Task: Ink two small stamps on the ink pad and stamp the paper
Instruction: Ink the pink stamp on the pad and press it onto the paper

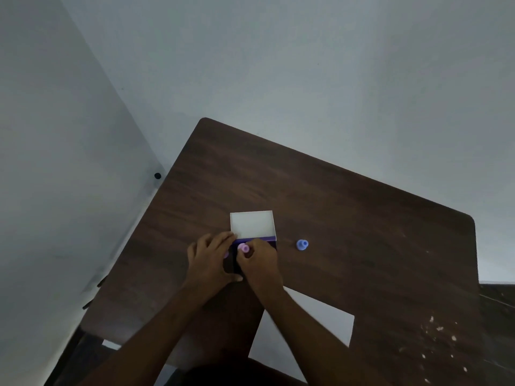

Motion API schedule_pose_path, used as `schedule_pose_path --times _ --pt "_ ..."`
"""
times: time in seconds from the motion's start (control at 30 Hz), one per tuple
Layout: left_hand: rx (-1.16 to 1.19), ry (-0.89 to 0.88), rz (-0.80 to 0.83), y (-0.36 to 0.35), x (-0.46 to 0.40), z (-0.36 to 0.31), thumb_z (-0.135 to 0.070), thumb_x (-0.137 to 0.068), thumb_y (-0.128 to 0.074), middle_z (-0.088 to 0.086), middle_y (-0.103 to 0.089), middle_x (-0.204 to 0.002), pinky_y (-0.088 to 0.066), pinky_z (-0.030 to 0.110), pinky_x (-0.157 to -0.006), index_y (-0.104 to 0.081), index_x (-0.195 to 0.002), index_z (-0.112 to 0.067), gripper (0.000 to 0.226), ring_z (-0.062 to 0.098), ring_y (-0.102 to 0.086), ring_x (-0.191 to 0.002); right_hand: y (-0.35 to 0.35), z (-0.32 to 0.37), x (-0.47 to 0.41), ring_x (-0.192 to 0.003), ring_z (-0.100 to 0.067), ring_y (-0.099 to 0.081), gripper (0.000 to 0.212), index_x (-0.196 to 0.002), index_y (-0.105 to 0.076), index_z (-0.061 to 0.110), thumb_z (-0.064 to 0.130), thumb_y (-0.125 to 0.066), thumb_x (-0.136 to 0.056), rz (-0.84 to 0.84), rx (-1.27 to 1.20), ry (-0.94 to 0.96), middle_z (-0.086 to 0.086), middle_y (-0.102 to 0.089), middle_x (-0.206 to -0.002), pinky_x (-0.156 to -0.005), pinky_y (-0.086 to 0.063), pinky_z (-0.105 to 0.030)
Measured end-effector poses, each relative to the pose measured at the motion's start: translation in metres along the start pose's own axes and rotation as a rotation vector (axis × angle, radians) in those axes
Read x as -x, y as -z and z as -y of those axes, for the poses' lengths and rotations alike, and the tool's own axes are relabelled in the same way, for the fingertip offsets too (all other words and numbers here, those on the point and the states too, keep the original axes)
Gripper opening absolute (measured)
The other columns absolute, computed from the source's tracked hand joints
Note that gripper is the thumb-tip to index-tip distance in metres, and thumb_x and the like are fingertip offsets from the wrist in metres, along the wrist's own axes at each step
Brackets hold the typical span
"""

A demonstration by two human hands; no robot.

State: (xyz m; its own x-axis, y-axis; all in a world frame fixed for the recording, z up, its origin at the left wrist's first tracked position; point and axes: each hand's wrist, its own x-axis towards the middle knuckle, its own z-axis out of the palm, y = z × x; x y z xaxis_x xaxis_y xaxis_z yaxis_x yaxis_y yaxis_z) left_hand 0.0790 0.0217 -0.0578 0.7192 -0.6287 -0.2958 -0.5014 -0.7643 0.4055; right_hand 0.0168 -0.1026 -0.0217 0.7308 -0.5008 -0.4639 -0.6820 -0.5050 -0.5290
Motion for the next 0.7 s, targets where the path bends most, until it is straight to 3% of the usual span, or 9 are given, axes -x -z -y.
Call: schedule_pose_path --times 0.1,0.43,0.7 --pt "-0.004 0.001 -0.015 0.000 0.000 0.000 -0.064 -0.056 -0.073 -0.010 -0.037 -0.147 -0.026 0.047 -0.106 -0.035 -0.139 -0.037 0.095 0.022 -0.031 -0.132 -0.001 0.007 -0.003 -0.114 -0.026 -0.056 0.040 -0.125 -0.051 0.002 0.031 -0.045 -0.098 0.067 0.082 -0.001 -0.015 -0.059 -0.124 -0.099 -0.041 -0.031" --pt "0.011 0.008 -0.022 -0.001 0.000 0.000 -0.061 -0.053 -0.076 -0.008 -0.042 -0.145 -0.032 0.050 -0.101 -0.040 -0.136 -0.036 0.093 0.027 -0.038 -0.128 0.002 0.017 -0.005 -0.116 -0.028 -0.055 0.041 -0.126 -0.050 0.002 0.031 -0.047 -0.097 0.156 0.120 -0.098 -0.017 -0.058 -0.126 -0.099 -0.042 -0.032" --pt "0.018 0.014 -0.006 0.003 0.000 -0.002 -0.059 -0.056 -0.077 -0.008 -0.037 -0.148 -0.028 0.049 -0.104 -0.038 -0.138 -0.036 0.093 0.028 -0.033 -0.131 0.005 0.030 -0.013 -0.124 -0.031 -0.049 0.046 -0.132 -0.044 0.003 0.024 -0.057 -0.093 0.305 0.222 -0.186 -0.018 -0.051 -0.135 -0.106 -0.038 -0.038"
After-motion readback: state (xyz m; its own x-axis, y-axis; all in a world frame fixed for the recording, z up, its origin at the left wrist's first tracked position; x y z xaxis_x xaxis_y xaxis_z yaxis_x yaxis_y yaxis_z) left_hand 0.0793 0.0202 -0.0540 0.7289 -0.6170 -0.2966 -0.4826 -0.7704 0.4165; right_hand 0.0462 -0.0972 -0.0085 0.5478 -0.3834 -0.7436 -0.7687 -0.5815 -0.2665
